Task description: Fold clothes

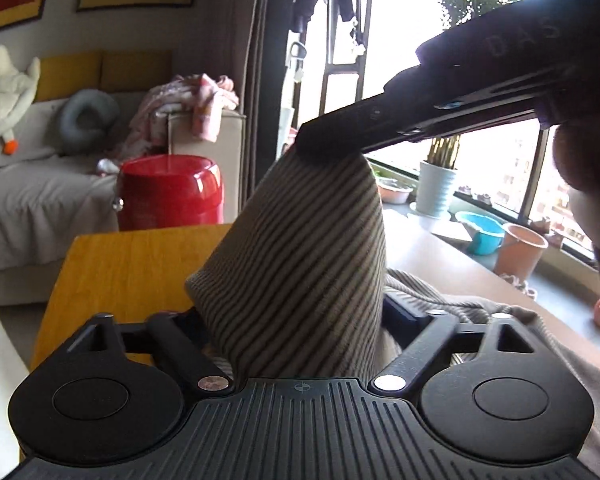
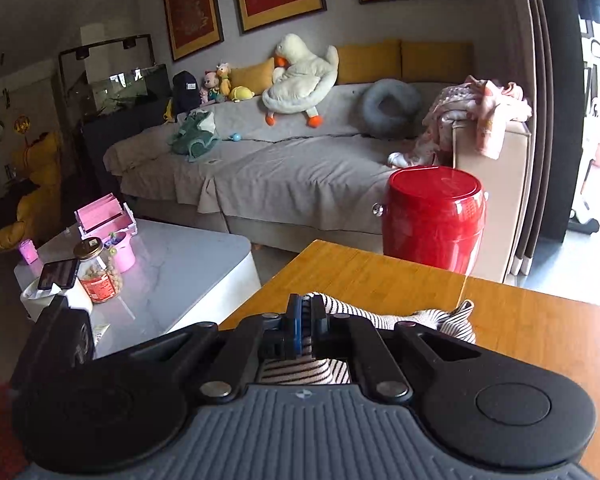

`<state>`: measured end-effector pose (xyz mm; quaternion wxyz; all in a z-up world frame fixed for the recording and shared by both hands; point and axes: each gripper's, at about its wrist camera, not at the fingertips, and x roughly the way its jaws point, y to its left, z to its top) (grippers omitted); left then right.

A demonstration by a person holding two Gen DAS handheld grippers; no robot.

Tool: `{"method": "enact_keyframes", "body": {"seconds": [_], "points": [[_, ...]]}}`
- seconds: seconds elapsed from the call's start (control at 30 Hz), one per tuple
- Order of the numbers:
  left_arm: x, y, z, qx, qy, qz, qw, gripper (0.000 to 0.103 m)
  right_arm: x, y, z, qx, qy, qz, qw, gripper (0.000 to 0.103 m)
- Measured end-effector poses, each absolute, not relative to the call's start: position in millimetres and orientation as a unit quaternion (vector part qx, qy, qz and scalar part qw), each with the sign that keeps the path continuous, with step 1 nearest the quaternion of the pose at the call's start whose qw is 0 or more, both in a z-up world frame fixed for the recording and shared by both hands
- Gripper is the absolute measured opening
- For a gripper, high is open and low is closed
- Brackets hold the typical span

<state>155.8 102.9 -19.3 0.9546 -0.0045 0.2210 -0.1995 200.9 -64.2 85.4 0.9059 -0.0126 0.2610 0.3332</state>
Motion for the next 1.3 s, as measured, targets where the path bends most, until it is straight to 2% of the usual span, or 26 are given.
{"method": "enact_keyframes", "body": {"seconds": [0.03, 0.07, 0.1, 0.23, 0.3, 0.43, 0.5, 0.63, 0.67, 0.7, 0.73, 0.77, 0.8, 1.03, 1.23, 1.3], "points": [[161.9, 104.5, -19.1, -0.007, 0.221, -0.204, 0.954, 0.058, 202.4, -67.2, 84.8, -0.012, 0.258, 0.328, 0.909, 0.004], [166.7, 108.6, -18.4, -0.018, 0.221, -0.209, 0.952, 0.043, 203.4, -71.1, 84.6, -0.008, 0.254, 0.323, 0.912, 0.005], [171.2, 113.0, -17.6, -0.029, 0.221, -0.212, 0.951, 0.034, 202.6, -76.4, 84.9, -0.005, 0.248, 0.315, 0.916, 0.005], [185.6, 141.5, -17.3, -0.075, 0.217, -0.150, 0.962, 0.026, 191.7, -96.6, 82.2, -0.038, 0.228, 0.270, 0.935, 0.009], [194.2, 159.0, -20.4, -0.109, 0.227, -0.117, 0.961, 0.022, 185.4, -102.9, 70.2, -0.054, 0.247, 0.253, 0.934, 0.024], [202.1, 178.2, -25.6, -0.132, 0.235, -0.084, 0.959, 0.020, 164.4, -97.7, 24.9, -0.077, 0.312, 0.243, 0.915, 0.042], [198.4, 180.0, -24.9, -0.127, 0.232, -0.077, 0.961, 0.020, 156.3, -87.1, 2.3, -0.087, 0.333, 0.245, 0.906, 0.055], [193.9, 183.4, -27.1, -0.133, 0.247, -0.080, 0.956, 0.023, 149.2, -60.6, -31.6, -0.134, 0.326, 0.241, 0.904, 0.069], [191.0, 184.3, -28.8, -0.134, 0.250, -0.079, 0.956, 0.023, 148.9, -53.6, -36.9, -0.162, 0.307, 0.235, 0.908, 0.068], [190.3, 186.3, -29.1, -0.138, 0.252, -0.080, 0.955, 0.024, 149.6, -49.5, -39.8, -0.185, 0.291, 0.230, 0.910, 0.056], [189.7, 188.4, -29.5, -0.142, 0.254, -0.080, 0.953, 0.025, 152.9, -50.3, -39.1, -0.196, 0.283, 0.234, 0.909, 0.043], [189.1, 190.9, -29.9, -0.147, 0.256, -0.082, 0.952, 0.026, 157.3, -56.5, -34.6, -0.195, 0.282, 0.235, 0.910, 0.012], [188.8, 195.0, -30.4, -0.154, 0.258, -0.085, 0.950, 0.026, 162.0, -64.0, -29.4, -0.191, 0.284, 0.234, 0.910, 0.005], [198.6, 214.5, -46.0, -0.207, 0.282, -0.085, 0.933, 0.027, 212.8, -143.2, -3.0, -0.246, 0.231, 0.067, 0.939, 0.004], [209.8, 220.3, -57.7, -0.227, 0.299, -0.087, 0.923, 0.028, 277.4, -200.0, -26.7, -0.232, 0.263, -0.014, 0.937, 0.004], [210.9, 224.9, -59.2, -0.236, 0.303, -0.086, 0.919, 0.029, 285.6, -206.5, -41.9, -0.262, 0.262, -0.033, 0.928, 0.004]]}}
